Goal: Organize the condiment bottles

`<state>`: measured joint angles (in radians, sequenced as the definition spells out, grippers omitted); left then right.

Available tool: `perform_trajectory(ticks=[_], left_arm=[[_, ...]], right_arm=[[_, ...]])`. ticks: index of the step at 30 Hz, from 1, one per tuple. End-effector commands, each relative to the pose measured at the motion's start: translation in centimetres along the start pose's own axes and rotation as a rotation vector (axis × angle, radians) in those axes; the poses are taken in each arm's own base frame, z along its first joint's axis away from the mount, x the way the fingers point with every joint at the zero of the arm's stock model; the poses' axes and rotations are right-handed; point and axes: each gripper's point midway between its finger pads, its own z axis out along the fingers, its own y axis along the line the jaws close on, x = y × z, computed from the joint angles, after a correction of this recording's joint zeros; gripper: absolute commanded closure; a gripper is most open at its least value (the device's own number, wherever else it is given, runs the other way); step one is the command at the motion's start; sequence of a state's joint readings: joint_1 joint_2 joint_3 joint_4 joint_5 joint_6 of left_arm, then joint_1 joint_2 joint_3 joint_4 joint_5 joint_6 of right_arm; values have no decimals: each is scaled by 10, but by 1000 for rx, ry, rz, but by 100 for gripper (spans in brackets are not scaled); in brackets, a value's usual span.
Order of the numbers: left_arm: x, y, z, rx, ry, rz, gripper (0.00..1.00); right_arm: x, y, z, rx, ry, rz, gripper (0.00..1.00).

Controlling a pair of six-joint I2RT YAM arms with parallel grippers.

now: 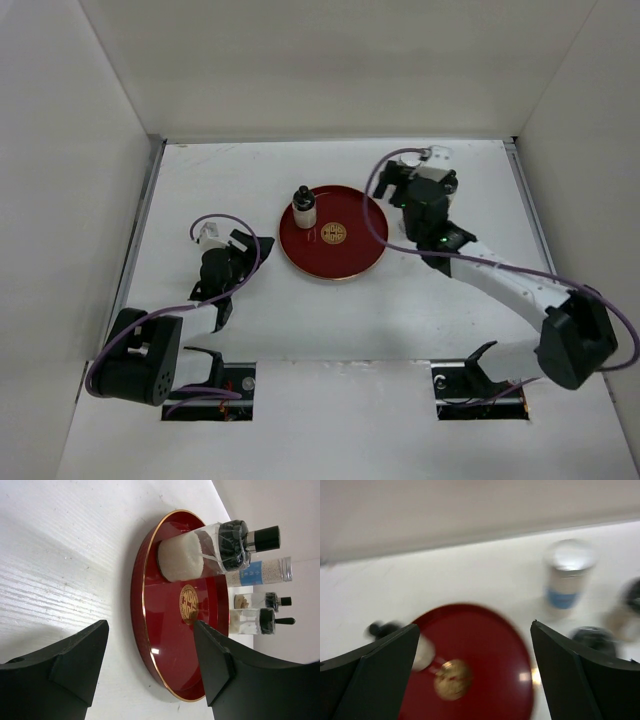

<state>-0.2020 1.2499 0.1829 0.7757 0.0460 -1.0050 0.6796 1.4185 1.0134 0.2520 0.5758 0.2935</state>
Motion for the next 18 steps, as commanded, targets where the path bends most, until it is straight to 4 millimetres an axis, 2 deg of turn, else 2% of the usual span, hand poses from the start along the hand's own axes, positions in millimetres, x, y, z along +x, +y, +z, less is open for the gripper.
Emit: perform_trajectory(ticks=[1, 3, 5, 8, 12, 18], left_arm=[[-4, -12, 2, 48, -12, -10, 33], [-4, -13, 2, 51, -16, -10, 33], [-4, -13, 2, 49, -17, -8, 33], [-6, -12, 0, 52, -24, -11, 33], [-6, -12, 1, 50, -24, -8, 33], [-5, -11, 2, 46, -18, -11, 33]], right_arm=[[10, -89, -4, 241, -29, 29, 0], [18, -125, -7, 318, -13, 31, 0], [23, -140, -5, 341, 2, 38, 0], [34, -142, 8, 307, 42, 40, 0], [51, -136, 23, 269, 93, 28, 0], [73, -139, 46, 277, 143, 21, 0]])
